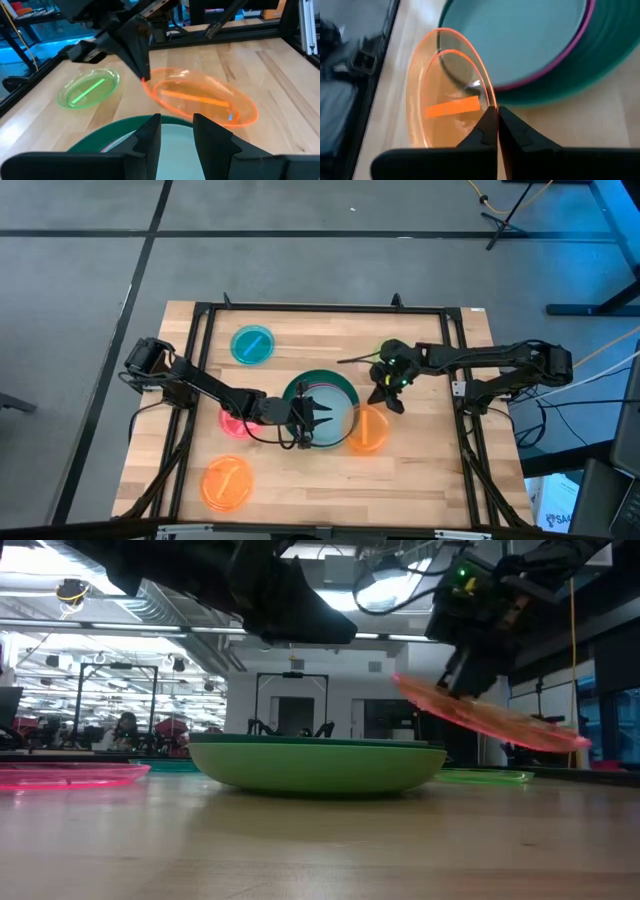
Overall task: Stack plastic plates
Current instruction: Stack the right orange plate on top of the light blue plate
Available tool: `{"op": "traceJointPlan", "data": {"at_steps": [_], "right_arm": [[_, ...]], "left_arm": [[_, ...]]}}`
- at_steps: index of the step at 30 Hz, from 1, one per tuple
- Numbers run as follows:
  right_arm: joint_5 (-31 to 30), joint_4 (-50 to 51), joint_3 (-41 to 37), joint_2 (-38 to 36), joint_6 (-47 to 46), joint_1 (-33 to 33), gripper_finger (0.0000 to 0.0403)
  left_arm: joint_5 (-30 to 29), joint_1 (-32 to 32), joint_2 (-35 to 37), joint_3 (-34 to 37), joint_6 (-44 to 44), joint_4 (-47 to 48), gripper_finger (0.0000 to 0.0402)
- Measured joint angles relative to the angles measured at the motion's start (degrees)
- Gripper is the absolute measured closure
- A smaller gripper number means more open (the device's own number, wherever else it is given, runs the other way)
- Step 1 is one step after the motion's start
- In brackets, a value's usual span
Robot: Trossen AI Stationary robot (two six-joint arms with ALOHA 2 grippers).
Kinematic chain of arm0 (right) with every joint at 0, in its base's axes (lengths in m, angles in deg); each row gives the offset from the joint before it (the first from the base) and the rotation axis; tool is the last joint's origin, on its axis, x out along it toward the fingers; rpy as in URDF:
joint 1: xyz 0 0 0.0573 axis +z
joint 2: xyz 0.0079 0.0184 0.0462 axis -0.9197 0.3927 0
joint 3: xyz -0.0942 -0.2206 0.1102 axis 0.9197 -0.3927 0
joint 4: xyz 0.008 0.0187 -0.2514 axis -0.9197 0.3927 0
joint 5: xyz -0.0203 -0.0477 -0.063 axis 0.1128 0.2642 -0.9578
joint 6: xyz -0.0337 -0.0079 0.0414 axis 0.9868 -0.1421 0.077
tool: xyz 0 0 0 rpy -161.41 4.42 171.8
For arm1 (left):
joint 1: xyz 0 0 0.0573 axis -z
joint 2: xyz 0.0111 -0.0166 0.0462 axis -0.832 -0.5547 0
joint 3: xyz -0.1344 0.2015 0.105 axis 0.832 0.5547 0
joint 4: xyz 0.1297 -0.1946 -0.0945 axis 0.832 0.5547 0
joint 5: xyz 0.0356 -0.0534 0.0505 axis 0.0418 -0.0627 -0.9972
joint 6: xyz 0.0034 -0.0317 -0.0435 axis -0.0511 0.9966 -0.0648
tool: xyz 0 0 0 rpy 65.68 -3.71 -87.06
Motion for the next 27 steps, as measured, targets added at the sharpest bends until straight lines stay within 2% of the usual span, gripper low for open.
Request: {"op": "traceJointPlan", "data": {"at_steps": [8, 18, 27], "right_arm": [[-0.81, -10.94, 0.0, 0.0, -3.94, 0.0, 0.0402], [-15.65, -18.54, 0.0, 0.03, -4.08, 0.0, 0.0402], [-16.47, -22.66, 0.0, 0.08, -4.04, 0.0, 0.0402]], "left_arm": [[0.0, 0.79, 0.0, 0.0, -2.12, -5.27, 0.0295], [0.04, 1.25, 0.0, 0.0, -3.32, -6.46, 0.0295], [0.02, 1.27, 0.0, 0.0, -3.33, -6.46, 0.0295]]}}
